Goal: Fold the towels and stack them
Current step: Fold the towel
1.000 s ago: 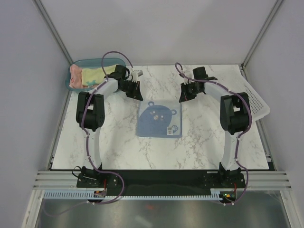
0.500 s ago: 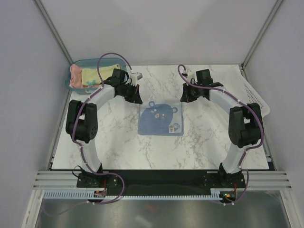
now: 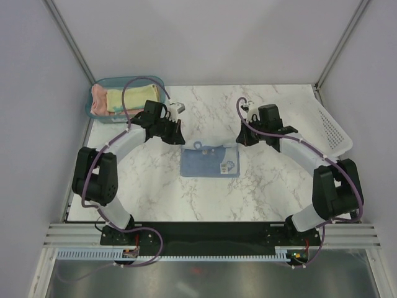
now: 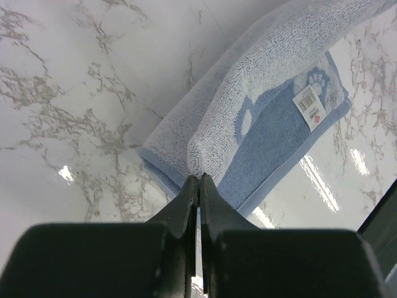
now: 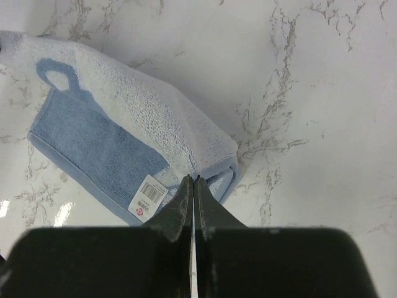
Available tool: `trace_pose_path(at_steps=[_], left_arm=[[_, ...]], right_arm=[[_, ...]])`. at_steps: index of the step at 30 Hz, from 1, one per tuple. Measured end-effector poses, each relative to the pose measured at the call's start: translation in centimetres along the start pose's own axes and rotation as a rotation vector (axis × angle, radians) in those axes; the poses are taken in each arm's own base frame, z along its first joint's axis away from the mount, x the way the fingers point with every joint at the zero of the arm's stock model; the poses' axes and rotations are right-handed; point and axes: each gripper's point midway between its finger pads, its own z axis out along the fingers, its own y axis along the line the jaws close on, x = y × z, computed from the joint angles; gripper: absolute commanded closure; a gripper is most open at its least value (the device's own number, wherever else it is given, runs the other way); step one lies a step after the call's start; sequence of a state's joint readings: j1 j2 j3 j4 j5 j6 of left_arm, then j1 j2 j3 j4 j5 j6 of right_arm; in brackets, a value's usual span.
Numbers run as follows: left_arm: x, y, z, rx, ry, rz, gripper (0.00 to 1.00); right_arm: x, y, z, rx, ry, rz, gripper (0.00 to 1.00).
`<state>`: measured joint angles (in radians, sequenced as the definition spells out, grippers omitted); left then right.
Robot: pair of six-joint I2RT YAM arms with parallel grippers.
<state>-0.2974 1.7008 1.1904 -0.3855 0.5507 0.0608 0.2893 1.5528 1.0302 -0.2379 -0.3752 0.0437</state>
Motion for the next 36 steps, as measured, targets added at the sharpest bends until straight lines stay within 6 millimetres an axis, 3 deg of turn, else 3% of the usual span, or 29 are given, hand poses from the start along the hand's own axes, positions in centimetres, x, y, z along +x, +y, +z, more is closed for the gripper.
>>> trace_pose_path(at_steps=[10,20,28,36], left_arm=[[3.4,-1.8,-1.0,-0.011,0.025,-0.041,0.98],[4.9,-3.9,-2.6,0.004,0.007,-0.051,0.98],[6.5,-4.5,-2.3,-0.005,0.04,-0.078,0.96],[8.0,-4.8,-1.8,-0.025,0.081,-0.098,0.9]], right_arm=[[2.5,1.3,-2.3,0.027,-0.022,0.062,1.0],[5.1,3.2,-3.8,0.005,-0.03,0.132,1.0],[8.0,4.8,-3.1,-0.012,0.014,0.165,1.0],[11.6,3.9,-2.7,0.054,0.078,0.227,1.0]])
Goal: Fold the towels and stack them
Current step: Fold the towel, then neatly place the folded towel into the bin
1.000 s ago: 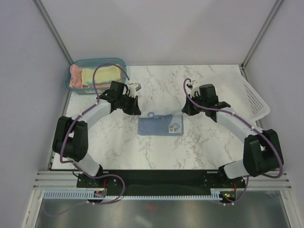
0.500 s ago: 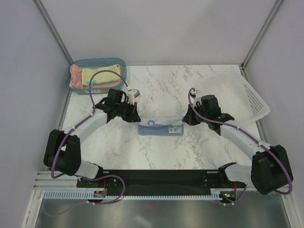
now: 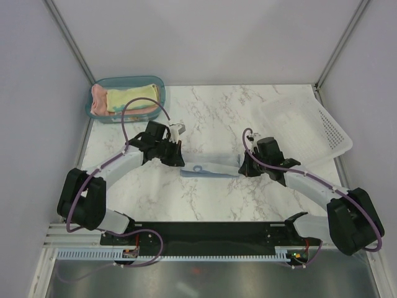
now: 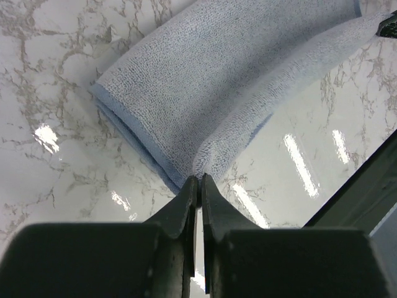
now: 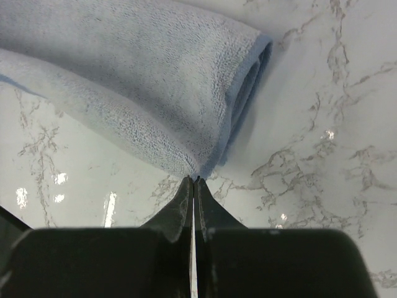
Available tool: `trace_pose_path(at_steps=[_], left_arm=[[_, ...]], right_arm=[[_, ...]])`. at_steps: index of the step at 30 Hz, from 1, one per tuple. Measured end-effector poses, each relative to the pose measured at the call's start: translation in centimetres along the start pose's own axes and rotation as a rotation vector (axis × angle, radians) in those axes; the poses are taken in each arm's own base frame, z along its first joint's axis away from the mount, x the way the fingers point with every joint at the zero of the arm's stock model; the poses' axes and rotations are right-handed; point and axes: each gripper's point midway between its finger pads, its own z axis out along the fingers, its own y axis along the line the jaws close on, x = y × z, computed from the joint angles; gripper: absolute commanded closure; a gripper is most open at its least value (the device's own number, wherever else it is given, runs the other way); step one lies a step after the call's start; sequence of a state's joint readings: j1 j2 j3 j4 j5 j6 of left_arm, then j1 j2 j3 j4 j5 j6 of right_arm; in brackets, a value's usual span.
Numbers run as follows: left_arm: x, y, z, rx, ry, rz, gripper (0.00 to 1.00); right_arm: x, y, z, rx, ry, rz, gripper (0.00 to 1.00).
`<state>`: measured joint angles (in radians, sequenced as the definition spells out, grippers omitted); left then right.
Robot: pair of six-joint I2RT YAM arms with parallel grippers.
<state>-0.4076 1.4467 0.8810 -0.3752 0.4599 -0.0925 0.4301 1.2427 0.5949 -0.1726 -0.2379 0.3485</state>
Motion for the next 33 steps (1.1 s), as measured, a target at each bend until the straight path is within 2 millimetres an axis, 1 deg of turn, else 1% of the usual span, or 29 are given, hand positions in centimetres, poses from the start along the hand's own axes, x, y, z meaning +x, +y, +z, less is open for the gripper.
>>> trace_pose_path(at_steps=[1,4,6,8,10,11,12,13,14,16,17,21,23,26,29,33], left_arm=[[0.2,0.1,0.0,-0.006,0.006,-0.004,0.89],[1.0,0.2,0.1,-0.012,0.035,-0.021,0.85],[1.6,0.3,0.3,-0.016,0.059,-0.033,0.75],[2.4,0.4,0.5,-0.02,0.095,-0.049,0.69],[3.2,0.4,0.4,-0.028,0.126,-0.062,0.62],[3.5,0.4,0.3,-0.034,0.136,-0.066,0.59],[3.7,0.6,0.1,-0.047,0.146,-0.07,0.54],[4.0,0.7,0.0,-0.056,0.157,-0.073,0.53],[4.1,0.8,-0.2,-0.072,0.168,-0.079,0.52],[3.9,0.7,-0.7,-0.082,0.176,-0.082,0.51],[3.3,0.6,-1.0,-0.086,0.169,-0.078,0.51],[0.1,0.0,-1.7,-0.08,0.101,-0.052,0.51],[-1.5,-0.2,-1.8,-0.082,0.065,-0.044,0.51],[-2.9,0.4,-1.1,-0.105,0.048,-0.046,0.51],[-2.6,1.4,0.3,-0.125,0.075,-0.064,0.51],[-0.8,2.7,2.6,-0.14,0.152,-0.101,0.51]], right_arm=[[0.3,-0.2,0.0,0.007,0.005,0.006,1.0],[1.2,-0.6,0.0,0.019,0.016,0.017,0.96],[1.4,-0.6,-0.1,0.02,0.019,0.022,0.86],[1.4,-0.6,-0.2,0.018,0.016,0.03,0.76],[1.3,-0.4,-0.5,0.016,0.01,0.031,0.72],[1.3,-0.4,-0.7,0.016,0.01,0.034,0.67],[1.4,-0.4,-0.9,0.017,0.011,0.038,0.64],[1.4,-0.4,-1.1,0.023,0.011,0.043,0.6],[1.3,-0.4,-1.2,0.03,0.012,0.047,0.6],[1.1,-0.4,-1.6,0.046,0.013,0.067,0.59],[0.6,-0.3,-1.7,0.053,0.006,0.08,0.58],[-1.8,-0.2,-2.2,0.091,-0.049,0.124,0.56],[-2.9,-0.2,-2.0,0.11,-0.07,0.141,0.56],[-4.0,-0.4,-0.8,0.13,-0.066,0.165,0.55],[-3.8,-0.9,0.7,0.156,-0.025,0.179,0.55],[-3.1,-1.7,2.1,0.187,0.017,0.186,0.54]])
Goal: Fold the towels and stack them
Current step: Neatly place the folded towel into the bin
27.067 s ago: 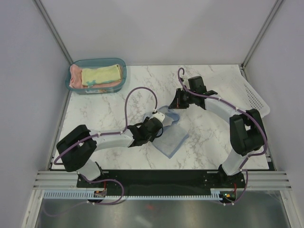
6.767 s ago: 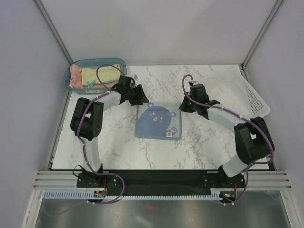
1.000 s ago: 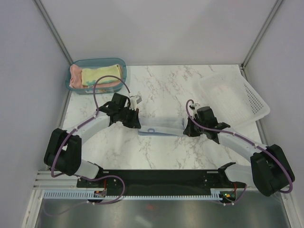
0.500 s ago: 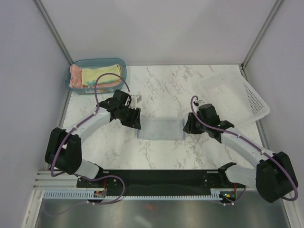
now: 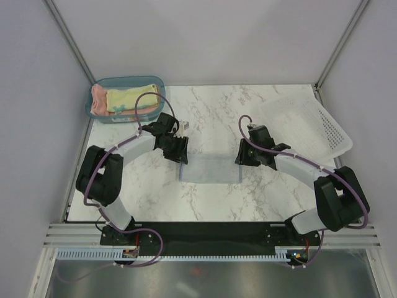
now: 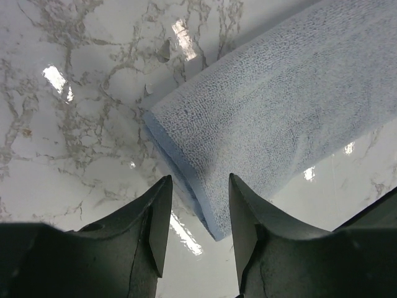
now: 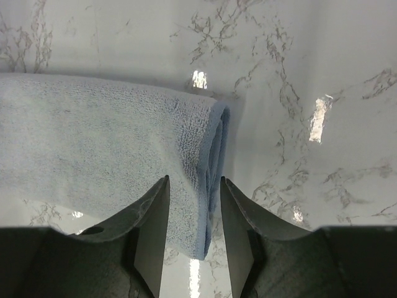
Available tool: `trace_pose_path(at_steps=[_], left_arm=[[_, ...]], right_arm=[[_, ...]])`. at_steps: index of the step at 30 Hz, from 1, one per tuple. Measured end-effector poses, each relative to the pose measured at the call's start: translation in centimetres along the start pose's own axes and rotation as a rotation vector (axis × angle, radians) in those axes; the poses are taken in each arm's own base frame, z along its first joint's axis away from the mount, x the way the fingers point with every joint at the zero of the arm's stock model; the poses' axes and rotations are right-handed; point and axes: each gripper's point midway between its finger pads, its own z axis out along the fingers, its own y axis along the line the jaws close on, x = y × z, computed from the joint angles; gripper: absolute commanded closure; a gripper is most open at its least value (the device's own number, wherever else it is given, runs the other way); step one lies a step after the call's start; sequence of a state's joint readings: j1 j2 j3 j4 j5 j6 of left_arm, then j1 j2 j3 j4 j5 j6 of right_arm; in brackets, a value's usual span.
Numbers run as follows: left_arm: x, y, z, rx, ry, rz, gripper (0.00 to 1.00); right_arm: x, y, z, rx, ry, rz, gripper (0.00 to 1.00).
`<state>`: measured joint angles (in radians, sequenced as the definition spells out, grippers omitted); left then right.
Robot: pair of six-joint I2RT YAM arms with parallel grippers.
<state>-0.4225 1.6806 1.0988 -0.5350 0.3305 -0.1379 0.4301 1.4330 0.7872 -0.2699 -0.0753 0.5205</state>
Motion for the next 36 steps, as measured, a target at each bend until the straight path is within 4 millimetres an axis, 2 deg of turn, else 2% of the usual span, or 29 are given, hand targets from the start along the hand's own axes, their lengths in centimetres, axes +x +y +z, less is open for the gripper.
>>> trace_pose_path(at_steps=[4,9,11,12,13,14,15,17,22,25,26,28,31,33,34,36], left_arm=[[0.4,0.5,1.3,-0.004,0.025,-0.01,0.51],[-0.2,0.5,1.6,-0.001,0.007,-0.005,0.54],[-0.4,0.6,1.8,-0.001,0.003,-0.004,0.6],[-0.4,0.6,1.8,-0.001,0.003,-0.004,0.72],[-0.4,0.5,1.8,0.0,0.002,-0.008,0.8],[-0.5,0.5,1.8,-0.001,0.001,-0.01,0.85],[-0.5,0.6,1.8,-0.002,-0.001,-0.009,0.93],[-0.7,0.5,1.8,-0.001,-0.007,-0.009,0.98],[-1.3,0.4,1.7,-0.003,-0.022,-0.007,0.98],[-1.8,0.7,1.6,-0.023,-0.034,-0.007,0.93],[-1.9,0.9,1.6,-0.031,-0.036,-0.008,0.88],[-2.1,1.1,2.0,-0.042,-0.035,-0.014,0.84],[-1.7,1.9,2.9,-0.067,-0.014,-0.03,0.8],[-1.3,2.3,3.4,-0.08,0.002,-0.039,0.66],[-1.2,2.5,3.6,-0.091,0.006,-0.045,0.62],[-1.1,2.7,3.6,-0.104,0.009,-0.055,0.57]], right_arm=[[0.0,-0.2,0.7,0.015,0.012,0.001,0.53],[-0.4,-0.2,1.8,0.023,0.018,0.0,0.55],[-0.4,-0.2,2.2,0.025,0.023,-0.003,0.64],[-0.4,-0.2,2.4,0.027,0.025,-0.004,0.7],[-0.4,-0.3,2.4,0.027,0.026,-0.008,0.88],[-0.4,-0.3,2.4,0.028,0.024,-0.014,0.95],[-0.6,-0.2,2.4,0.027,0.02,-0.016,1.0],[-1.0,-0.1,2.4,0.028,0.008,-0.021,1.0],[-2.5,0.3,2.2,0.025,-0.027,-0.031,1.0],[-3.6,0.5,2.2,0.022,-0.046,-0.039,0.98],[-3.9,0.5,2.4,0.026,-0.05,-0.041,0.95],[-4.3,0.1,2.8,0.042,-0.055,-0.043,0.88],[-4.3,-1.0,3.7,0.076,-0.041,-0.047,0.85],[-4.1,-1.8,4.5,0.099,-0.025,-0.047,0.79],[-4.0,-2.2,4.8,0.108,-0.016,-0.051,0.69],[-4.1,-2.6,5.2,0.117,-0.009,-0.061,0.61]])
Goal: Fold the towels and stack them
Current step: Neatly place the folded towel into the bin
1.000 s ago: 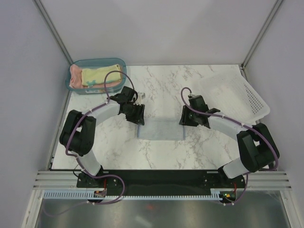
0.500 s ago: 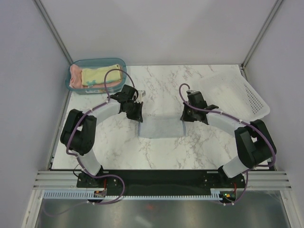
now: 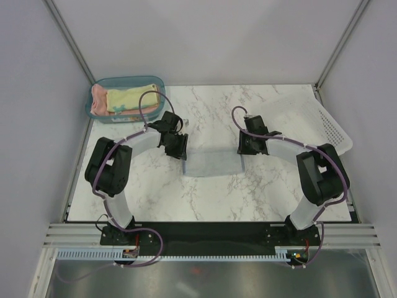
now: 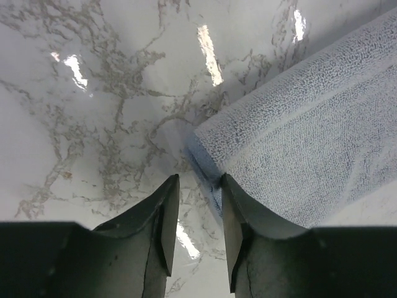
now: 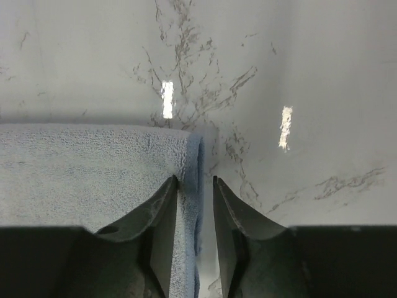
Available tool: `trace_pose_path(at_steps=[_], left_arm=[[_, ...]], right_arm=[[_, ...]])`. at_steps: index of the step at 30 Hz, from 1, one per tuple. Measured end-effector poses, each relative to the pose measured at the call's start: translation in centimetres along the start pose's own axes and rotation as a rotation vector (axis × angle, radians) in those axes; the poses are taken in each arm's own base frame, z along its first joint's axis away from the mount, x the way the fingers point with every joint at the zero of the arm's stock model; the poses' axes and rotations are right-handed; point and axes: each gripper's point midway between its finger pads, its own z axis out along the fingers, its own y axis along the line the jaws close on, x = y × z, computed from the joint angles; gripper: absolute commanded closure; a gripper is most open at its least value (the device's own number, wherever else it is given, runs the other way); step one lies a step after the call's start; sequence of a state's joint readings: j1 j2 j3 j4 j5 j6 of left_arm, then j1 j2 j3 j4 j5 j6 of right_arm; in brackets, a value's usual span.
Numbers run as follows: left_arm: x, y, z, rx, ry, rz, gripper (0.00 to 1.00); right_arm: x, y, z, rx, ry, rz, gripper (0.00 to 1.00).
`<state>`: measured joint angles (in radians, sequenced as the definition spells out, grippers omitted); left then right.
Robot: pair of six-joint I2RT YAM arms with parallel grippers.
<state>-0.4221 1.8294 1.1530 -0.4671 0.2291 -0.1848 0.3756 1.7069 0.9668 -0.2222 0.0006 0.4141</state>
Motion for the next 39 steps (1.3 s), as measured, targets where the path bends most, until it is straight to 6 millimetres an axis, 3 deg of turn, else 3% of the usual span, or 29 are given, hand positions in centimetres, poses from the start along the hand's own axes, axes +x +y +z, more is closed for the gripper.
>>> trace_pose_path(at_steps=[6,8,9,10,13,14,18,23,26,28,29,32,36,39], left_arm=[[-2.2,0.1,-1.6,-0.038,-0.058,-0.004,0.53],[-3.7,-0.6,-2.8,-0.024,-0.104,-0.002,0.55],[-4.5,-1.1,-3.4,-0.011,-0.129,-0.004,0.55],[-5.0,-1.7,-4.0,0.014,-0.152,-0.005,0.55],[-6.2,-3.3,-4.9,0.091,-0.201,-0.014,0.55],[-6.3,-3.7,-4.8,0.113,-0.21,-0.018,0.55],[-4.3,-3.6,-3.2,0.139,-0.166,-0.067,0.56],[-1.1,-2.3,-0.4,0.106,-0.077,-0.149,0.57],[-0.3,-2.1,0.0,0.102,-0.057,-0.172,0.55],[-0.6,-2.3,-0.3,0.112,-0.068,-0.168,0.52],[-0.7,-2.5,-0.7,0.115,-0.077,-0.166,0.46],[-1.7,-3.0,-2.7,0.121,-0.128,-0.148,0.38],[-3.2,-3.7,-5.6,0.13,-0.216,-0.121,0.39],[-2.2,-3.5,-5.5,0.134,-0.226,-0.12,0.39]], right_arm=[[-2.3,0.9,-1.4,-0.02,-0.045,-0.019,0.57],[-3.3,1.5,-2.5,-0.041,-0.074,-0.02,0.64],[-3.8,1.9,-3.2,-0.06,-0.091,-0.022,0.79],[-4.1,2.3,-3.7,-0.076,-0.102,-0.025,0.86],[-4.6,3.6,-4.3,-0.146,-0.115,-0.019,1.0],[-4.5,3.9,-4.2,-0.161,-0.109,-0.019,1.0],[-3.6,4.3,-2.6,-0.206,-0.073,-0.012,1.0],[-0.5,2.0,0.3,-0.177,0.019,-0.003,1.0],[0.4,1.3,0.8,-0.181,0.049,-0.005,1.0],[0.1,1.6,0.5,-0.2,0.039,-0.016,1.0],[0.0,1.8,0.2,-0.209,0.035,-0.022,0.99],[-0.8,2.7,-1.1,-0.25,0.01,-0.032,0.98],[-1.5,3.8,-3.0,-0.313,-0.027,-0.04,0.98],[-0.4,4.1,-3.5,-0.349,-0.017,-0.032,0.97]])
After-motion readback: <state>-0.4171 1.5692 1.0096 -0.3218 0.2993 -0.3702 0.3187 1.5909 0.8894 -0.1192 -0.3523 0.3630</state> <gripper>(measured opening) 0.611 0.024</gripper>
